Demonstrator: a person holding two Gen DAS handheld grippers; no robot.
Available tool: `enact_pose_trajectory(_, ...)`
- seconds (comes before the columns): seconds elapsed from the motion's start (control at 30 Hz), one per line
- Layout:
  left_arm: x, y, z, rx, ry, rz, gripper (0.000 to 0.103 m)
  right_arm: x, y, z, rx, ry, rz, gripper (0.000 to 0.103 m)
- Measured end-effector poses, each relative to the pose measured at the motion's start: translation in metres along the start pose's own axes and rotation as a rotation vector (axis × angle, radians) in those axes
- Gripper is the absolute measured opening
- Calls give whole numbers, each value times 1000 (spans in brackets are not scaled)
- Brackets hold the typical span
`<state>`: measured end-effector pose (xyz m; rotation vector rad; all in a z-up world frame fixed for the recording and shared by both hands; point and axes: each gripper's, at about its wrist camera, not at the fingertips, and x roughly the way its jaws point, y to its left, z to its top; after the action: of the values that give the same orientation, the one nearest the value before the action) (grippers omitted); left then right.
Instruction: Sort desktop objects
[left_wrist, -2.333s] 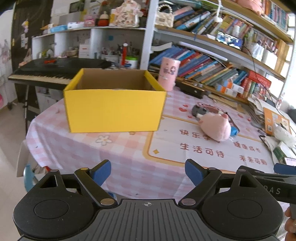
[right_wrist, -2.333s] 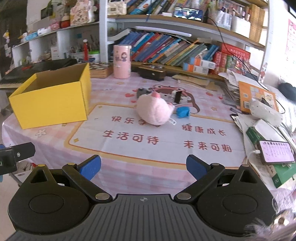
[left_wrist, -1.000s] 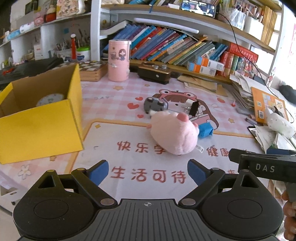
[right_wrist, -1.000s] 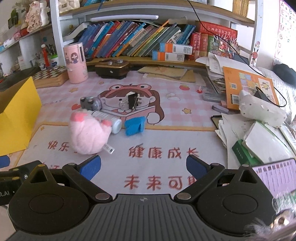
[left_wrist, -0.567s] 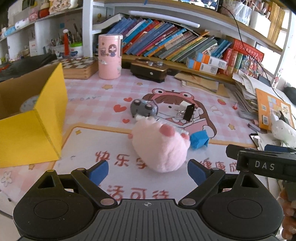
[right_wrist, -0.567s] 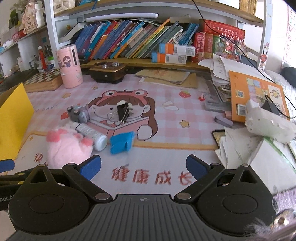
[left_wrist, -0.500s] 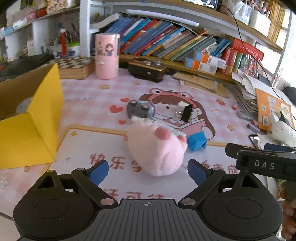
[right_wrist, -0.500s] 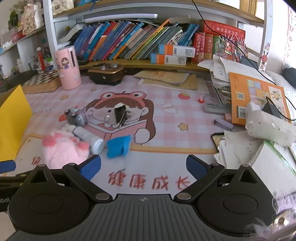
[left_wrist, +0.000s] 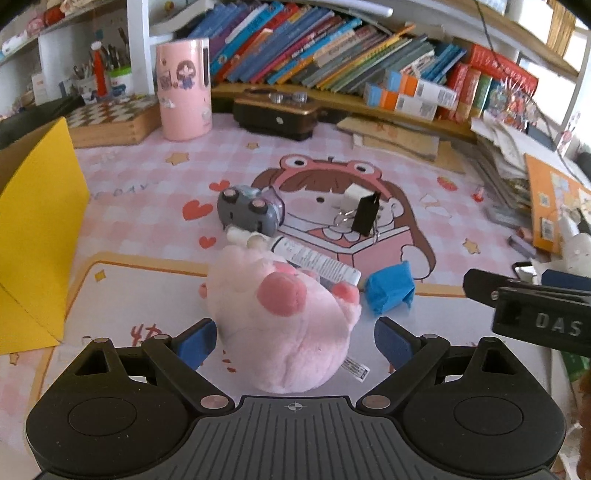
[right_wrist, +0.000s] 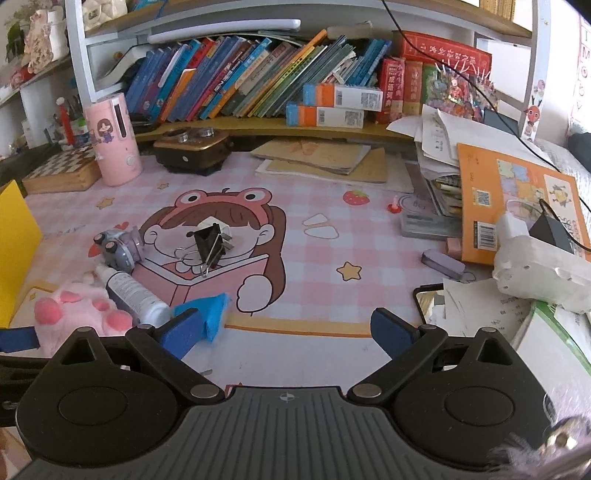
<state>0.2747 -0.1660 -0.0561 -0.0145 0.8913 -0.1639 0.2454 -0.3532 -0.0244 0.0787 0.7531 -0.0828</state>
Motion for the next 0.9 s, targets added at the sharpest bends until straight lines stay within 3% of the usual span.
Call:
enact_pose_trajectory(0.27,23,2,3,-1,42,41,94,8,0,4,-10,12,13,98)
enact_pose_trajectory(0.37,24,5,2,-17,45,32,87,10,0,4,-10,20,22,98)
enact_pose_trajectory(0.53,13,16,1,-63,18,15,74,17,3,5,-8,44,51,98)
enact_pose_trajectory(0.77,-25,44,1,-178,-68,-1,72,34,21,6,-33,100,151,95)
enact_pose_trajectory(0.9,-44,56,2,-219,-119,-38,73,47,37,5,-98,115,195,84)
